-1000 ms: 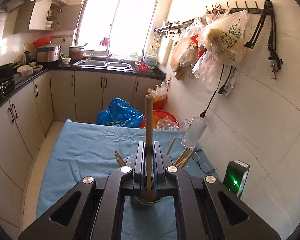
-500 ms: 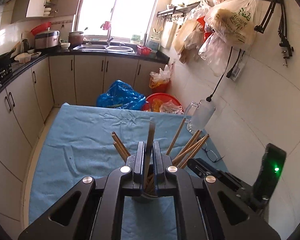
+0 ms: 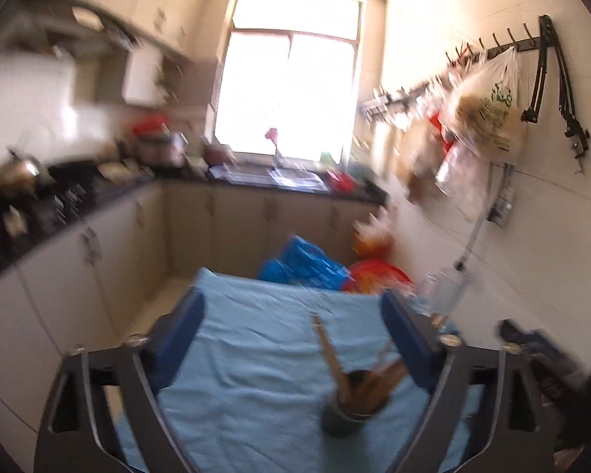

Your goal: Organize utensils

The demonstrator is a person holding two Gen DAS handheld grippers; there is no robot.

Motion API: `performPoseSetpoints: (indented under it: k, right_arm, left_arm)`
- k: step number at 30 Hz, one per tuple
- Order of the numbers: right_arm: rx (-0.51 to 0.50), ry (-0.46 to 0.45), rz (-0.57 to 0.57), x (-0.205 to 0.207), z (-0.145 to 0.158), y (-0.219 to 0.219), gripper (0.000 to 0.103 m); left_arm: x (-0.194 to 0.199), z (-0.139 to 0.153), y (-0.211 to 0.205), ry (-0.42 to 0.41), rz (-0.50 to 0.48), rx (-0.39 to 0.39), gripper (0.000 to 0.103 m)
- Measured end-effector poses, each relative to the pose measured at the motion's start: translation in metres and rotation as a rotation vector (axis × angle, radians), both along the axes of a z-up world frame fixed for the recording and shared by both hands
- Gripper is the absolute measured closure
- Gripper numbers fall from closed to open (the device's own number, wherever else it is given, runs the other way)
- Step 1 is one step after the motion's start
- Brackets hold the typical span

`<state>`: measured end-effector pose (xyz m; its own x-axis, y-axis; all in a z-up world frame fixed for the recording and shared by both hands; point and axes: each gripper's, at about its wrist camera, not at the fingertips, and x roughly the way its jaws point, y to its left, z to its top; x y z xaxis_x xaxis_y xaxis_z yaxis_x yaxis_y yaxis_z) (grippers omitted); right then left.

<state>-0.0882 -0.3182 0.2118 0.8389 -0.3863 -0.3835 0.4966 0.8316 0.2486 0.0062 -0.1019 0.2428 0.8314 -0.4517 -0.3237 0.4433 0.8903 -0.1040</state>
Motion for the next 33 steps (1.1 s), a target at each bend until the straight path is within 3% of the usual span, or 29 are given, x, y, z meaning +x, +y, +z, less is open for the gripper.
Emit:
performPoseSetpoints:
  k: [3,6,10,16,21,25,33]
  right_arm:
    - [-0.065,0.008,-0.032,-0.024,0.001,0.012,0.000]
    - [-0.110,0.057,-0.051,-0.047,-0.010,0.028,0.000]
    - [-0.131,0.087,-0.055,-0.077,-0.030,0.047,0.000]
    - [-0.126,0.158,-0.071,-0.120,-0.063,0.087,0.000]
    - [-0.148,0.193,-0.105,-0.144,-0.078,0.113,0.000]
    - [-0.142,0.242,-0.111,-0.153,-0.088,0.127,0.000]
    - [-0.120,0.273,-0.110,-0.173,-0.088,0.141,0.000]
  left_arm:
    - [-0.030,-0.013,0.016,-0.082,0.061,0.032,0.002]
    - [-0.053,-0.035,0.029,-0.090,0.084,0.070,0.000]
    - [-0.084,-0.072,0.047,-0.028,0.104,0.116,0.000]
    - [-0.121,-0.110,0.073,0.054,0.130,0.103,0.000]
    - [-0.144,-0.139,0.079,0.110,0.133,0.182,0.000]
    - [-0.159,-0.149,0.085,0.135,0.148,0.215,0.000]
    - [-0.176,-0.141,0.103,0.166,0.115,0.166,0.000]
